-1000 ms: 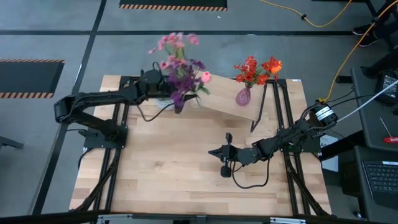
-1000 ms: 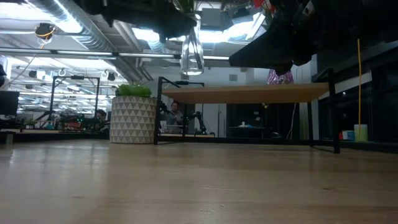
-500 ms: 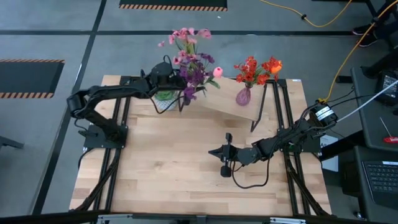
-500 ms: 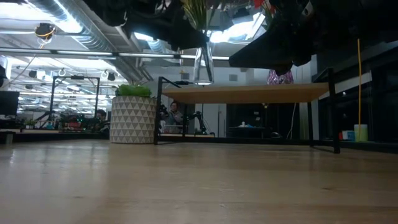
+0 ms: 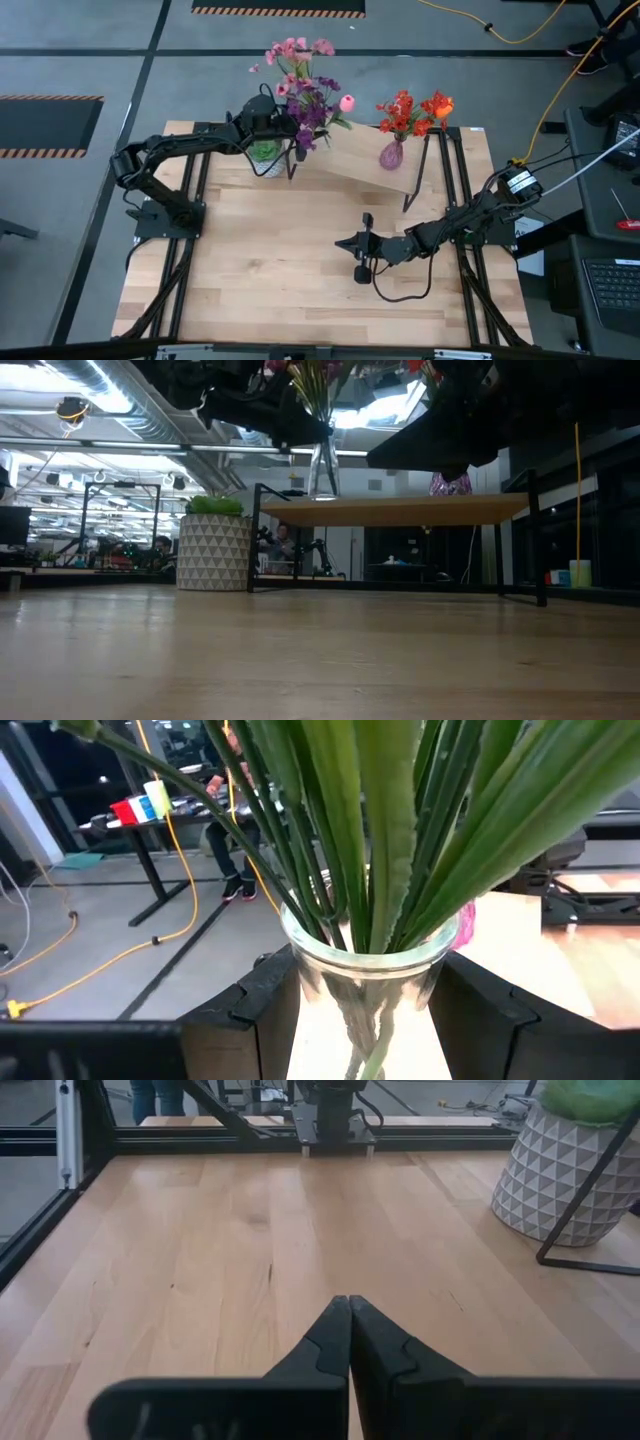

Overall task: Pick and place flowers into a vace then onto a shelf
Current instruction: Put the transparent vase on the shelf, then return to Home Position

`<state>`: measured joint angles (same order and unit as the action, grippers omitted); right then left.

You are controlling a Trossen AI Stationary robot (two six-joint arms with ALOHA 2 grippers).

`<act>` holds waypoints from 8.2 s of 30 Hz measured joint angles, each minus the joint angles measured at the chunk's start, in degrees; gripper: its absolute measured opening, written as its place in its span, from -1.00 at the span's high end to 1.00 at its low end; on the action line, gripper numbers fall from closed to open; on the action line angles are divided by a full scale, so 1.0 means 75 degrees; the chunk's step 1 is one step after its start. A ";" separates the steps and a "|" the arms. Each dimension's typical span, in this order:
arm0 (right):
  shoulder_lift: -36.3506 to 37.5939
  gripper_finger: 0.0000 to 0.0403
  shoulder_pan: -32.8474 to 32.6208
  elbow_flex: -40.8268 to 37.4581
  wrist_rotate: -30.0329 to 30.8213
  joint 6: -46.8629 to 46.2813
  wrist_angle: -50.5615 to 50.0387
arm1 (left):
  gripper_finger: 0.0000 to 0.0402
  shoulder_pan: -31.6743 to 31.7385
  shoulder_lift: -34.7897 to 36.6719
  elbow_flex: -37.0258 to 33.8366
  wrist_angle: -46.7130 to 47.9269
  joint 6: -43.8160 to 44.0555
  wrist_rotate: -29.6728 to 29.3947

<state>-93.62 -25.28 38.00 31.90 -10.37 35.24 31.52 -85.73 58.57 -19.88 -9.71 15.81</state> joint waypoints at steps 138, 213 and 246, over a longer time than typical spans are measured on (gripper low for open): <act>0.8411 0.98 0.0651 -0.3366 -0.0453 0.1283 -0.2262 | 0.99 -0.0854 1.1371 -0.7746 0.1537 0.1667 -0.0632; 1.2470 0.98 0.0989 -0.5015 -0.1541 0.2255 -0.4115 | 0.97 -0.0941 1.1360 -0.7746 0.1479 0.1996 -0.1244; 1.2456 0.98 0.1321 -0.5015 -0.1740 0.2042 -0.4118 | 0.97 -0.0941 1.1360 -0.7746 0.1478 0.1996 -0.1244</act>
<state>-0.21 -15.38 0.38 18.85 4.94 4.36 24.47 -0.54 0.47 -8.80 5.26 6.48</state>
